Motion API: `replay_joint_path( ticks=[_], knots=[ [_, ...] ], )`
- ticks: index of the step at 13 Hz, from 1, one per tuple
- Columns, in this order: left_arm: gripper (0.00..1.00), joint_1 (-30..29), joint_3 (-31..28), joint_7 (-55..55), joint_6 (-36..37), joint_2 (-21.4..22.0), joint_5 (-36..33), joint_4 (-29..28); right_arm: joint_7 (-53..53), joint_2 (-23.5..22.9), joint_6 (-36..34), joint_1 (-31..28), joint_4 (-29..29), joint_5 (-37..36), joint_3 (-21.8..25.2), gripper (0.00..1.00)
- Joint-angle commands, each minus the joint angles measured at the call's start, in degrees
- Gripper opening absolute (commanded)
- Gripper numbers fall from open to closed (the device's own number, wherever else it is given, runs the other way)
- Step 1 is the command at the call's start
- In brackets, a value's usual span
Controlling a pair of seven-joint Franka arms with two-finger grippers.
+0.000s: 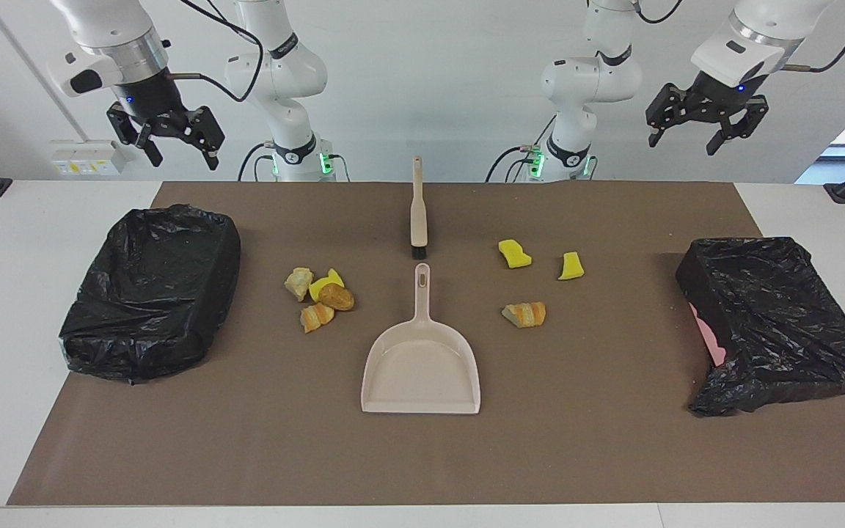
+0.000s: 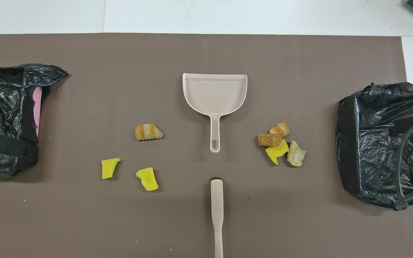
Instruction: Sweep and dump trash in bin
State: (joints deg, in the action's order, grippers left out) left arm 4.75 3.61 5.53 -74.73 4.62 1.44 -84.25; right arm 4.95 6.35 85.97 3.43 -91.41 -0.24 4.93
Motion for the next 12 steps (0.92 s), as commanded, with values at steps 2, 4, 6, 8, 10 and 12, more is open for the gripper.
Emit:
replay_joint_path(
  ticks=[2, 4, 6, 8, 10, 12],
  knots=[
    [1.0, 3.86, -0.63, -3.32, -3.4, 5.65, 0.5, -8.02, -1.96, 1.38, 2.1, -0.44, -1.93, 0.06, -0.01, 1.0],
    [1.0, 6.92, -0.54, -6.83, -4.89, 6.71, 0.5, -10.4, -1.96, 1.38, 2.1, -0.44, -2.02, 0.06, -0.01, 1.0],
    [1.0, 11.05, -0.54, -11.22, -7.44, 6.71, 0.59, -12.51, -1.96, 1.38, 2.01, -0.44, -1.93, 0.06, -0.01, 1.0],
    [1.0, 15.18, -0.45, -16.49, -10.68, 6.8, 0.67, -15.14, -2.05, 1.38, 2.01, -0.44, -2.02, 0.06, -0.01, 1.0],
    [1.0, 20.62, -0.45, -22.46, -14.37, 6.8, 0.85, -18.56, -2.05, 1.38, 2.01, -0.44, -2.02, 0.06, -0.01, 1.0],
    [1.0, 26.95, -0.45, -29.23, -20.6, 6.8, 1.55, -23.66, -2.05, 1.38, 2.01, -0.44, -2.02, 0.06, -0.01, 1.0]
  ],
)
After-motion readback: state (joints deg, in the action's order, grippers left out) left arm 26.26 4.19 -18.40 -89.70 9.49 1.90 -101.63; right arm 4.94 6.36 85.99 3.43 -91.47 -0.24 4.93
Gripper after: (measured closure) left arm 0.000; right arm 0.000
